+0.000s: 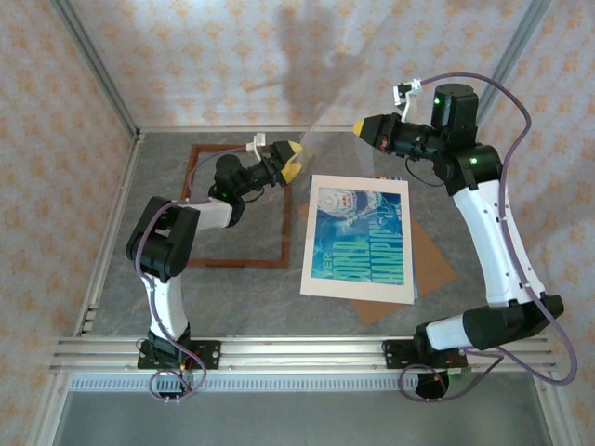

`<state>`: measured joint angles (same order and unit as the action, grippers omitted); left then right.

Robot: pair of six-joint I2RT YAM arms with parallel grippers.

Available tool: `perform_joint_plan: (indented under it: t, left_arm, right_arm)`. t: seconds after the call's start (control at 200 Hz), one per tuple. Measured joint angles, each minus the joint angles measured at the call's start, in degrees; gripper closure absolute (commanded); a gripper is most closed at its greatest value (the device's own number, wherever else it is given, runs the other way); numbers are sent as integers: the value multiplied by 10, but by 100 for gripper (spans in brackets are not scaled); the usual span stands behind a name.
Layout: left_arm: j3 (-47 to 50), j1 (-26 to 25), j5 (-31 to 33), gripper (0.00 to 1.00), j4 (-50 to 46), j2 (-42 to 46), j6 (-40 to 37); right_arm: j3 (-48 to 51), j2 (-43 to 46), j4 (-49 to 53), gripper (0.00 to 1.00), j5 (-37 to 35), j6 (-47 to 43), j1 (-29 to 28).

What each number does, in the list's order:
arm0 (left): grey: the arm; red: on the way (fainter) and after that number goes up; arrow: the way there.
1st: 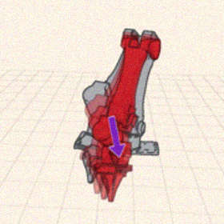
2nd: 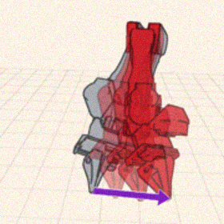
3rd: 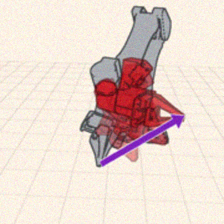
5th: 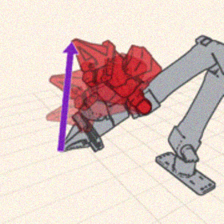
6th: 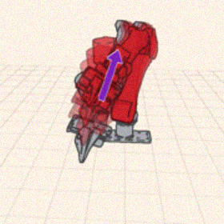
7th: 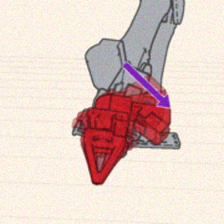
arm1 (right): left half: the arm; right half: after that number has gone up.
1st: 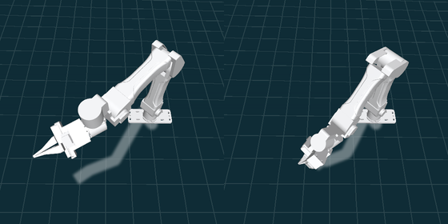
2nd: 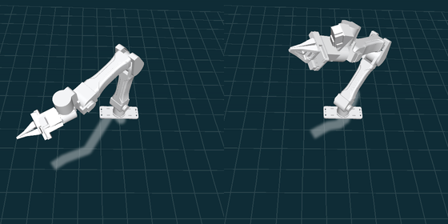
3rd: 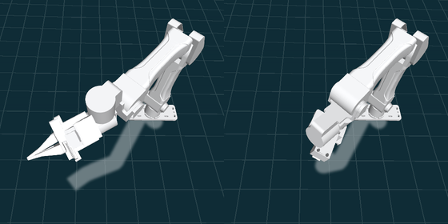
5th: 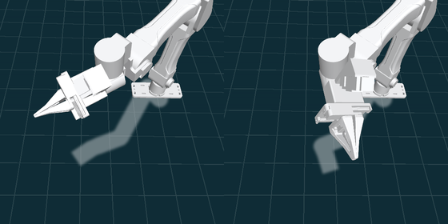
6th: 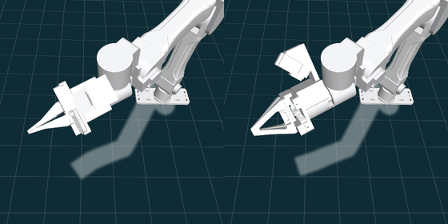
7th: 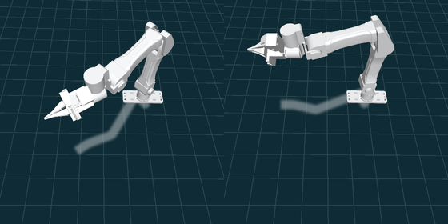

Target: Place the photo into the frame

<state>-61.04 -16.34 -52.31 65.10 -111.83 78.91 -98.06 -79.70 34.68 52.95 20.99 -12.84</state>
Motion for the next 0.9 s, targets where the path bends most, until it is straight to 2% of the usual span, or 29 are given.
perform_joint_plan:
  t: [0.44,0.656,0.901]
  left_arm:
    - [-1,0,-13,1,31,-1,37]
    - [-1,7,-13,1,33,-1,37]
    - [1,26,-17,16,30,1,34]
  right_arm:
    - [-2,-4,8,100,-5,-2,-2]
    - [3,-4,36,100,-32,-16,21]
    - [21,-15,49,100,-52,-41,46]
